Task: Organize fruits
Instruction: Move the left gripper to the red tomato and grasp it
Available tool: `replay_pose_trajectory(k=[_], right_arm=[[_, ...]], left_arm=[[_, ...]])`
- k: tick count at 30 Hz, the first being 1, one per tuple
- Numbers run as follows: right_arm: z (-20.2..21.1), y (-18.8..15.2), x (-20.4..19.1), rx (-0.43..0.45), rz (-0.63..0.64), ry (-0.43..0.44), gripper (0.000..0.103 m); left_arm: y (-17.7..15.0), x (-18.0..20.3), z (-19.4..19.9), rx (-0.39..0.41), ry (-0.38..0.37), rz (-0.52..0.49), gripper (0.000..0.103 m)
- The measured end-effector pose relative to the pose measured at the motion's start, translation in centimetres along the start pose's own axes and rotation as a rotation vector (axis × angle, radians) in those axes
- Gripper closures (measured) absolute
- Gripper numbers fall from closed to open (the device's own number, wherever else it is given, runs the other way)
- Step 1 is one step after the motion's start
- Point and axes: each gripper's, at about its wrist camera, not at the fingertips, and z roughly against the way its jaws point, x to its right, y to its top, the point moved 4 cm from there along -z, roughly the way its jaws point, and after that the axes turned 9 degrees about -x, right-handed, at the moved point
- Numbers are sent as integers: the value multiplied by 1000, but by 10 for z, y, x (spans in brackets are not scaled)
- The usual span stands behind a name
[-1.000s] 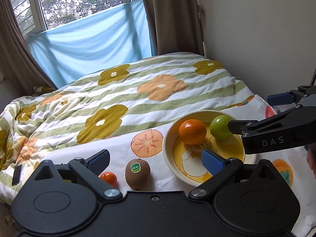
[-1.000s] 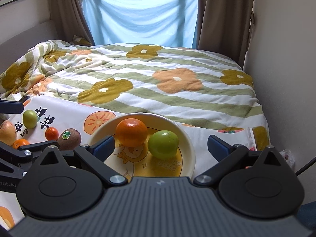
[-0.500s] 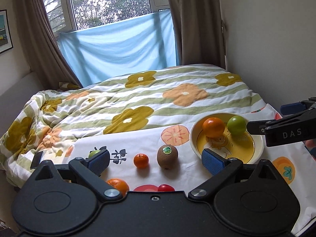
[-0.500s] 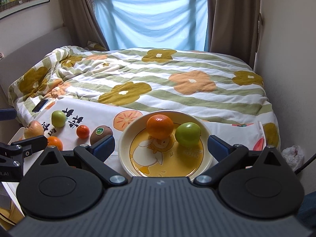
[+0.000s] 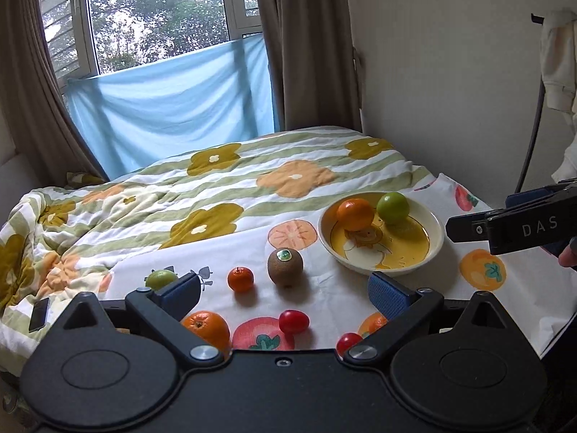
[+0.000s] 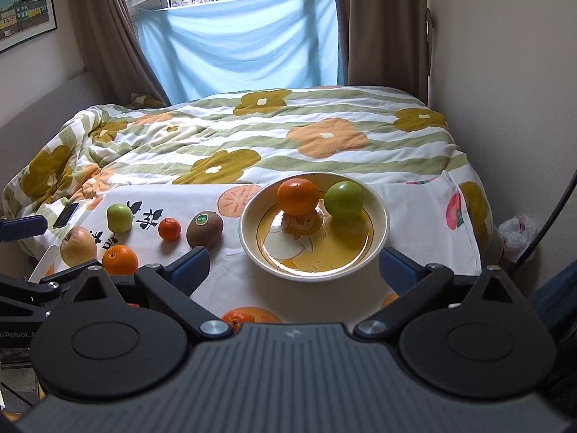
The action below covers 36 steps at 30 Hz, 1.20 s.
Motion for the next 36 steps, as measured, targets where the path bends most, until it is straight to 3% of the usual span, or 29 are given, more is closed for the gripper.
replay_pose_trajectory(k=[13,21,24,28,33,36], right_arm=[[-27,-63,-13,-30,-57,-73,0],[-52,-82,-19,-61,-92,-80,0],[-62,-84,-22,-76,-83,-76,0],[-73,-85,-23,-96,-96,-67,0],[-80,-84,-26,-109,-90,-61,0],[-84,-83,-28,-115,-85,-56,0]], left_arm=[[-56,19,-48,-41,-181,-170,4],[-63,39,-95,-110,-244,-305,28],[-62,39,-107,-134,-251,-310,39],[-61,41,-117,-145,-249,-324,43],[-63,44,-122,-168,-277,-329,65],[-63,44,-121,-174,-277,-327,65]])
